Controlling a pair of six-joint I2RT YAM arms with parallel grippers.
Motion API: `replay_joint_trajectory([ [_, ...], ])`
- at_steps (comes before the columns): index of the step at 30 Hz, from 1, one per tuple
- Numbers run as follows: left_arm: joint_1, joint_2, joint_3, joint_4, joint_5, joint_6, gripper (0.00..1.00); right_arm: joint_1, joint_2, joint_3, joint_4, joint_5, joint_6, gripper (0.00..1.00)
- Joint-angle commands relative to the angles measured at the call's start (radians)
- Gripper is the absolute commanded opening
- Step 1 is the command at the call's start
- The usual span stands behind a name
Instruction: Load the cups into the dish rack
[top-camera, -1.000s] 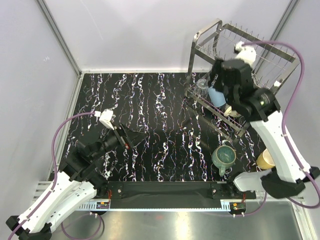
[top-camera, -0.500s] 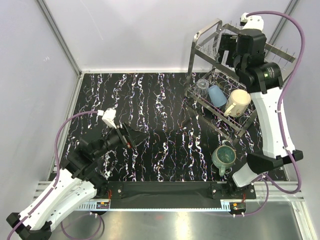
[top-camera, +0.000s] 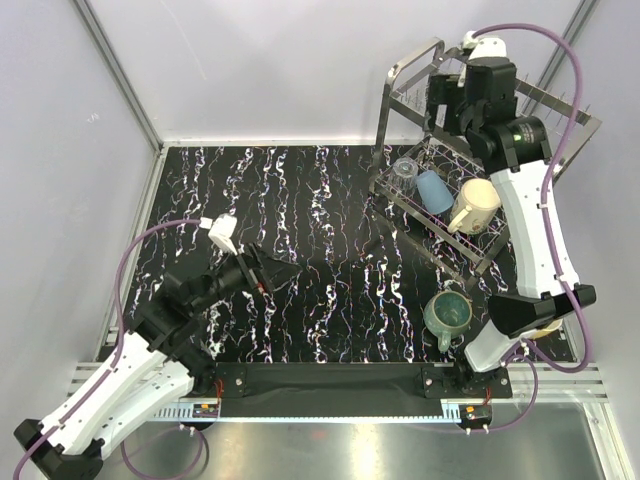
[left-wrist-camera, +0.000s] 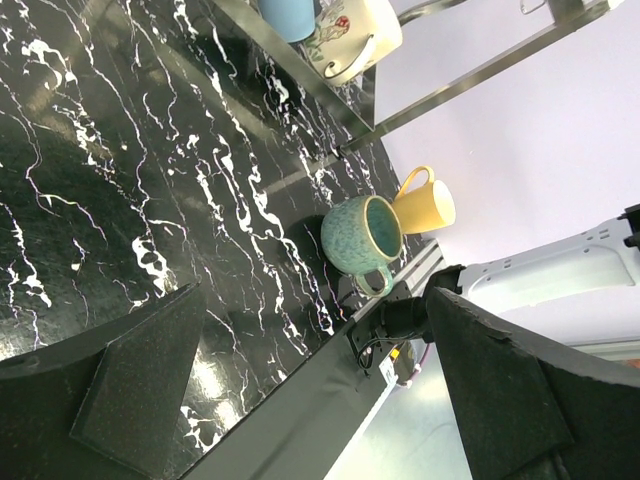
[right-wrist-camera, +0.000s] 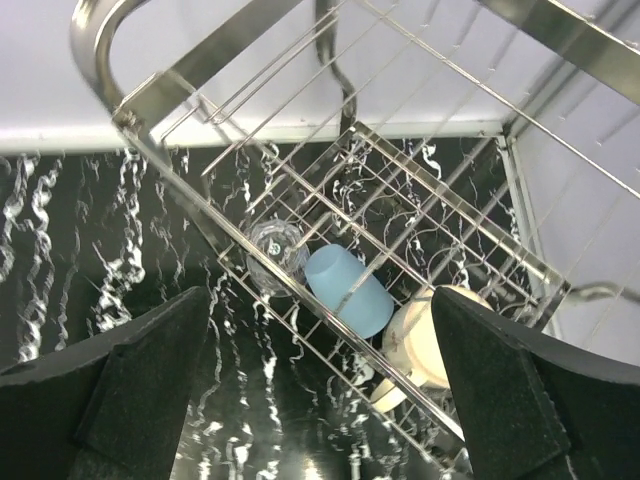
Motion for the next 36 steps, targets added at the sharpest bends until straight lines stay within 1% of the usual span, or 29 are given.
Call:
replay_joint_trajectory([
  [1,0.003,0.016,0.029,0.068,0.038,0.007,0.99,-0.023,-0.024,0.128,-0.040,0.112,0.173,0.98],
  [3,0.003,0.016,0.018,0.086,0.035,0.002,0.99,-0.023,-0.034,0.159,-0.083,0.165,0.201,0.96],
  [4,0.003,0.017,0.015,0.092,0.035,0.002,0.99,-0.024,-0.063,0.150,-0.081,0.244,0.203,0.95],
  [7,0.003,0.028,0.014,0.109,0.042,0.004,0.99,-0.075,-0.123,0.111,-0.078,0.359,0.210,0.92],
  [8,0.003,0.031,0.012,0.112,0.046,0.004,0.99,-0.148,-0.134,0.108,-0.092,0.363,0.224,0.91],
  [11,0.003,0.039,0.000,0.135,0.056,-0.001,0.99,-0.259,-0.174,0.084,-0.138,0.352,0.276,0.90],
  [12,0.003,0.043,-0.005,0.143,0.067,-0.004,0.99,-0.318,-0.188,0.079,-0.146,0.335,0.290,0.89],
  [14,0.003,0.057,-0.003,0.151,0.076,-0.004,0.99,-0.360,-0.203,0.046,-0.153,0.323,0.302,0.89],
  [15,0.003,0.062,-0.003,0.151,0.090,-0.001,0.99,-0.401,-0.218,0.030,-0.155,0.311,0.319,0.89],
  [17,0.003,0.074,0.006,0.145,0.107,0.004,0.99,-0.457,-0.231,-0.023,-0.155,0.259,0.365,0.89],
  [18,0.003,0.077,0.009,0.142,0.110,0.007,0.99,-0.496,-0.247,-0.045,-0.155,0.170,0.387,0.90],
  [19,0.003,0.080,0.017,0.129,0.113,0.010,0.99,-0.567,-0.258,-0.069,-0.146,0.122,0.408,0.89],
  [20,0.003,0.082,0.023,0.122,0.116,0.013,0.99,-0.607,-0.269,-0.130,-0.131,0.061,0.425,0.89],
  [21,0.003,0.082,0.026,0.115,0.115,0.019,0.99,-0.638,-0.295,-0.163,-0.114,-0.061,0.460,0.90],
  [22,0.003,0.080,0.031,0.103,0.118,0.022,0.99,-0.706,-0.307,-0.195,-0.082,-0.124,0.476,0.90],
  [24,0.003,0.073,0.029,0.100,0.110,0.024,0.99,-0.756,-0.335,-0.275,-0.062,-0.239,0.515,0.91],
  [25,0.003,0.068,0.025,0.105,0.107,0.021,0.99,-0.803,-0.341,-0.321,-0.045,-0.264,0.525,0.91],
  [26,0.003,0.060,0.011,0.109,0.102,0.010,0.99,-0.825,-0.346,-0.344,-0.032,-0.300,0.531,0.91],
  [27,0.003,0.050,0.002,0.117,0.099,0.004,0.99,-0.846,-0.361,-0.367,-0.017,-0.380,0.536,0.91],
  [30,0.003,0.033,-0.029,0.145,0.099,-0.019,0.99,-0.890,-0.393,-0.447,0.047,-0.482,0.546,0.91],
  [31,0.003,0.030,-0.032,0.146,0.099,-0.021,0.99,-0.891,-0.399,-0.455,0.063,-0.489,0.548,0.90],
  [34,0.003,0.025,-0.032,0.142,0.096,-0.019,0.99,-0.891,-0.421,-0.453,0.051,-0.458,0.551,0.89],
  [36,0.003,0.027,-0.031,0.138,0.093,-0.018,0.99,-0.891,-0.424,-0.410,0.028,-0.411,0.549,0.89],
])
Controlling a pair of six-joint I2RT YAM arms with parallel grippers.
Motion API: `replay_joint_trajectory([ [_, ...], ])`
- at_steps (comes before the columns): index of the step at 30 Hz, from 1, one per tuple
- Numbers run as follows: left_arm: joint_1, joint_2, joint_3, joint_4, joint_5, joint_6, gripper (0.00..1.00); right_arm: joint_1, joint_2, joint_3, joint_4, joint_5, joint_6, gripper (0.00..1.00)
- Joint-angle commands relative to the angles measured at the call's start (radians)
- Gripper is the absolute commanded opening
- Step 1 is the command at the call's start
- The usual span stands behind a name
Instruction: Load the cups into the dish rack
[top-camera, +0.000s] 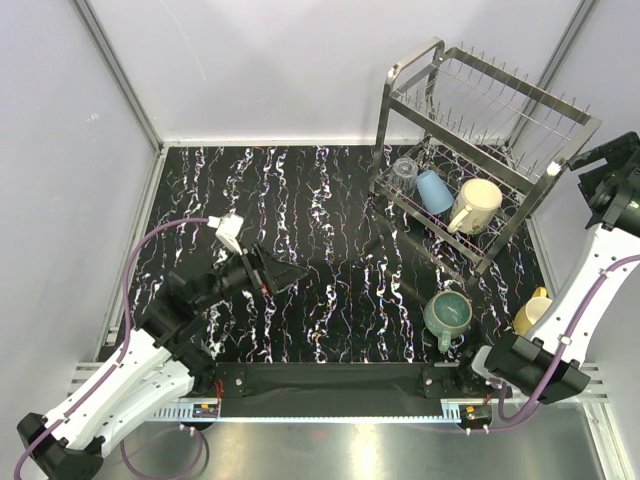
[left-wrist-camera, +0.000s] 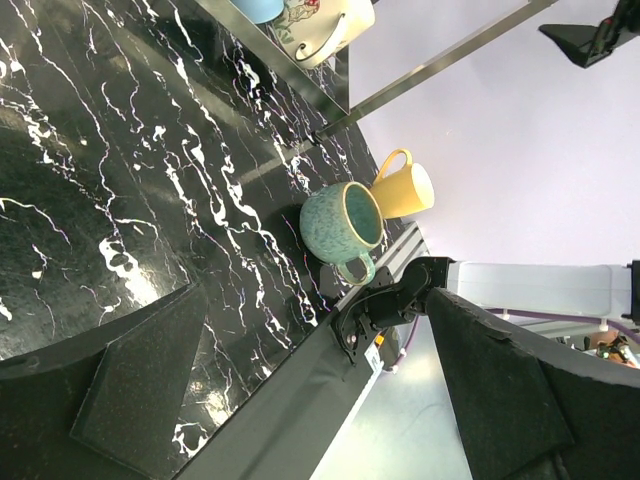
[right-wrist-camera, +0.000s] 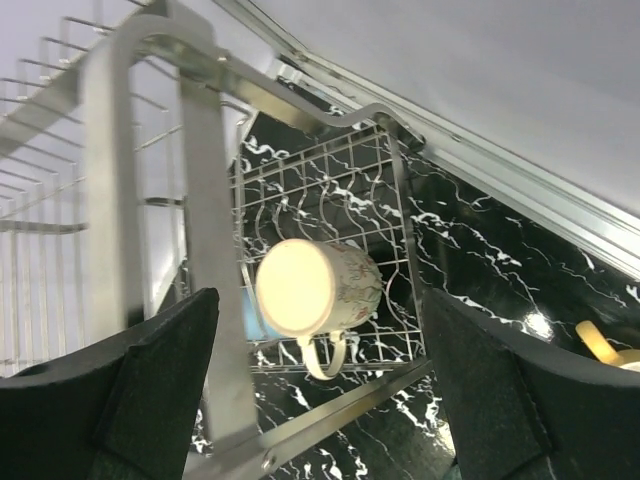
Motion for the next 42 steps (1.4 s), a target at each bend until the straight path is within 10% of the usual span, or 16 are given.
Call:
replay_joint_trajectory([
  [1,0.003,-0.009,0.001,0.048,0.018,-0.001,0.99,0.008,-0.049,0.102,0.015,-0.018,0.012,0.89],
  [8,0.003,0.004,-0.002,0.060,0.026,-0.001,0.99,0.008,-0.008,0.226,-0.042,0.071,-0.018,0.89],
  [26,0.003,-0.015,-0.025,0.068,0.024,0.003,0.99,0.008,-0.028,-0.027,0.159,-0.316,0.092,0.73],
  [42,0.003,-0.015,-0.040,0.089,0.032,-0.012,0.99,0.023,-0.085,-0.073,0.175,-0.389,0.279,0.21],
])
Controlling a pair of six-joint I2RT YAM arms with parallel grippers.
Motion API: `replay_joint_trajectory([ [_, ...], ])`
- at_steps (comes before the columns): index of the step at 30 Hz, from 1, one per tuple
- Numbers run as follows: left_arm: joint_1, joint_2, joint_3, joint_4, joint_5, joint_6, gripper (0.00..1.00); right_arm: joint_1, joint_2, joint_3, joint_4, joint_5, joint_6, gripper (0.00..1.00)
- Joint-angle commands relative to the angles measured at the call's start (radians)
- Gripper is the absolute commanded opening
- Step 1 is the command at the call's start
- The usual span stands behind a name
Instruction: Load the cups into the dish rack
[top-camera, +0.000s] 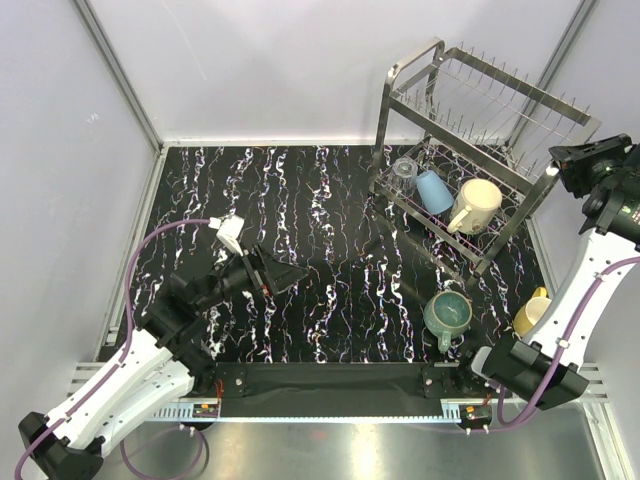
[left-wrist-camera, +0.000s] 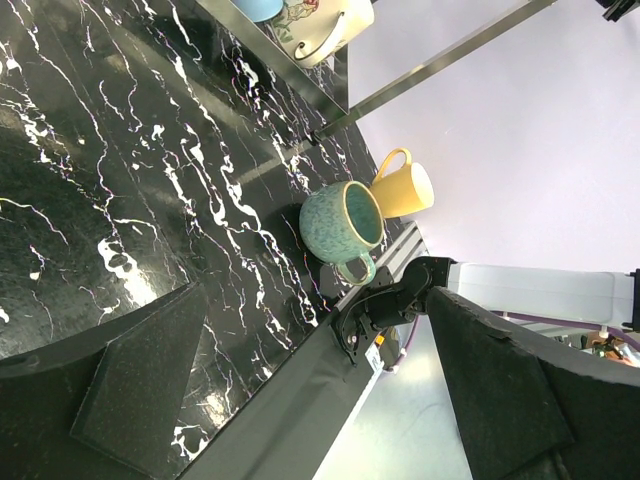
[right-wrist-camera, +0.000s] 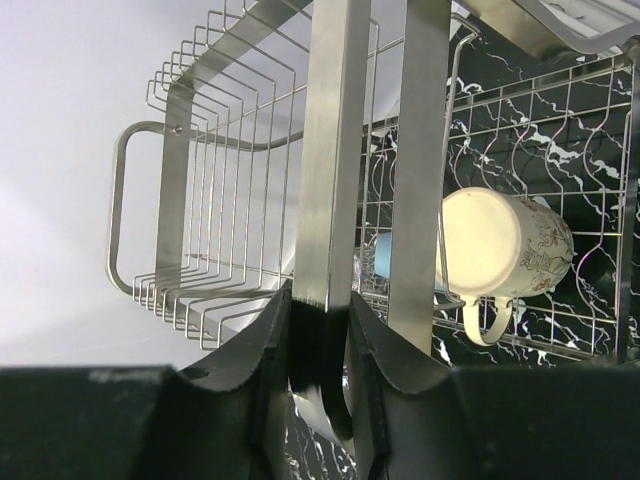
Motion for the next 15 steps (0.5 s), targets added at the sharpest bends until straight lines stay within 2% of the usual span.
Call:
replay_joint_trajectory([
  [1,0.003,-0.009,-0.015,0.060,0.029,-0.007,0.99,0.011,-0.046,0.012,-0.012,-0.020,0.076,0.21],
  [8,0.003,-0.003,0.008,0.043,0.038,-0.001,0.99,0.032,-0.055,0.032,-0.056,0.030,0.131,0.05],
  [12,0.003,-0.009,0.012,0.040,0.035,-0.003,0.99,0.046,-0.051,0.033,-0.061,0.038,0.156,0.00],
  [15,0.003,-0.014,0.014,0.040,0.032,-0.007,0.99,0.083,-0.048,0.066,-0.082,0.085,0.150,0.00],
])
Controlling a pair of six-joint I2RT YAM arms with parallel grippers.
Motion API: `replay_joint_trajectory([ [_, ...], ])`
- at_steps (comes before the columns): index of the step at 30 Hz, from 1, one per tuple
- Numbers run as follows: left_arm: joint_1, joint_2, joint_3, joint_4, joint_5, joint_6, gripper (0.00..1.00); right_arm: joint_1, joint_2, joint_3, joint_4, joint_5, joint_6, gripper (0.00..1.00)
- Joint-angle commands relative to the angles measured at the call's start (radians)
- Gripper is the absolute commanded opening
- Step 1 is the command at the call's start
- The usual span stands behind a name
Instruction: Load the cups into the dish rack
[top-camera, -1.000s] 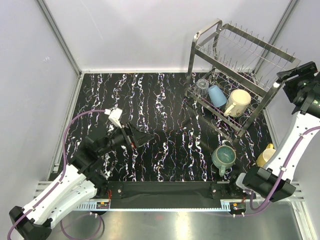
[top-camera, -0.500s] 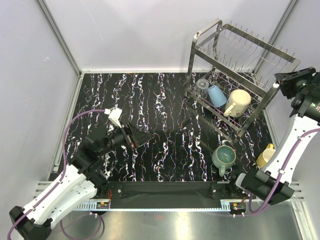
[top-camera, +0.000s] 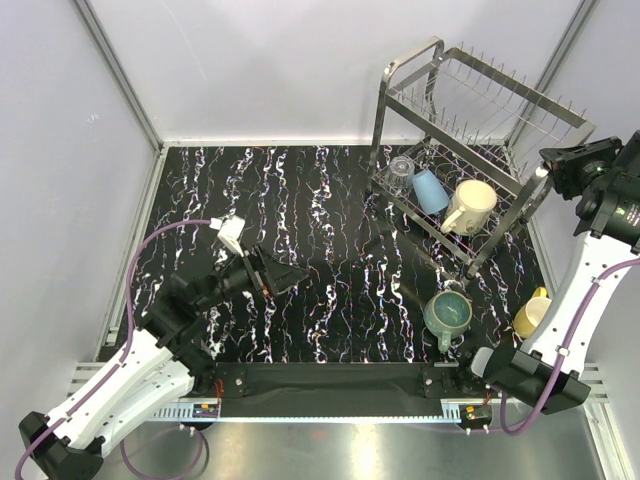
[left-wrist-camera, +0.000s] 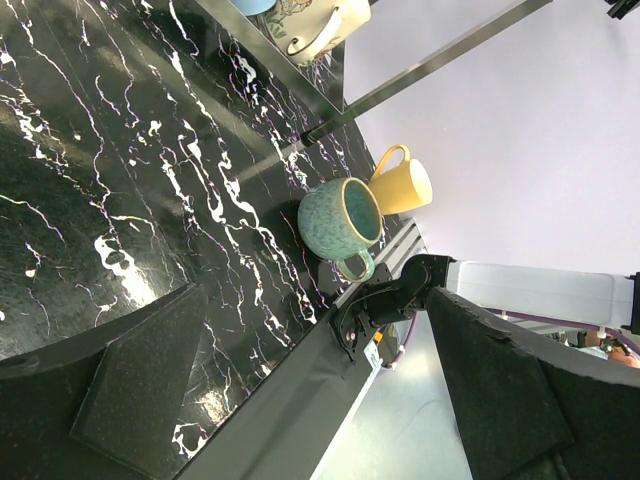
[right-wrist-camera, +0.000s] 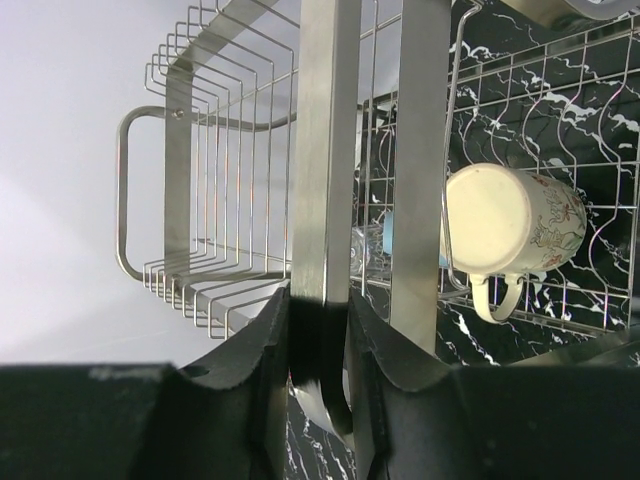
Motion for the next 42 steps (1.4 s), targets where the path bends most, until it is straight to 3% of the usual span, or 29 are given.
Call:
replay_joint_trajectory([
  [1,0.003,-0.012,0.022,0.037,0.022,-0.004,0.99,0.039,-0.027,0.071,-0.037,0.050,0.077,0.00],
  [6,0.003,-0.004,0.022,0.046,0.022,-0.010,0.99,0.077,-0.075,0.002,-0.018,0.064,0.107,0.00],
  [13,0.003,-0.009,0.020,0.038,0.023,-0.005,0.99,0.100,-0.147,-0.113,0.000,0.048,0.048,0.16],
  [16,0.003,-0.004,0.026,0.047,0.043,0.007,0.99,0.100,-0.154,-0.092,-0.037,0.042,-0.023,0.34],
  [17,0.003,0.006,0.032,0.052,0.049,0.010,0.99,0.100,-0.150,-0.074,-0.081,0.053,-0.046,0.47],
  [19,0.003,0.020,0.055,0.049,0.062,0.027,0.99,0.100,-0.145,-0.011,-0.135,0.082,-0.125,0.57],
  [21,0.003,0.032,0.067,0.038,0.063,0.033,0.99,0.100,-0.148,0.043,-0.208,0.157,-0.176,0.78],
  [24,0.003,0.040,0.075,0.040,0.056,0.031,0.99,0.100,-0.161,0.078,-0.274,0.251,-0.259,0.88],
  [29,-0.001,0.049,0.074,0.054,0.059,0.019,0.98,0.120,-0.188,0.121,-0.345,0.334,-0.363,0.89],
  [34,-0.013,0.069,0.066,0.073,0.053,0.010,0.96,0.155,-0.168,0.296,-0.412,0.338,-0.387,0.87],
  [39,-0.032,0.098,0.063,0.107,0.046,-0.002,0.95,0.172,-0.093,0.509,-0.480,0.178,-0.367,0.82],
  [42,-0.047,0.118,0.063,0.123,0.031,-0.010,0.95,0.174,-0.036,0.609,-0.492,0.000,-0.333,0.78],
])
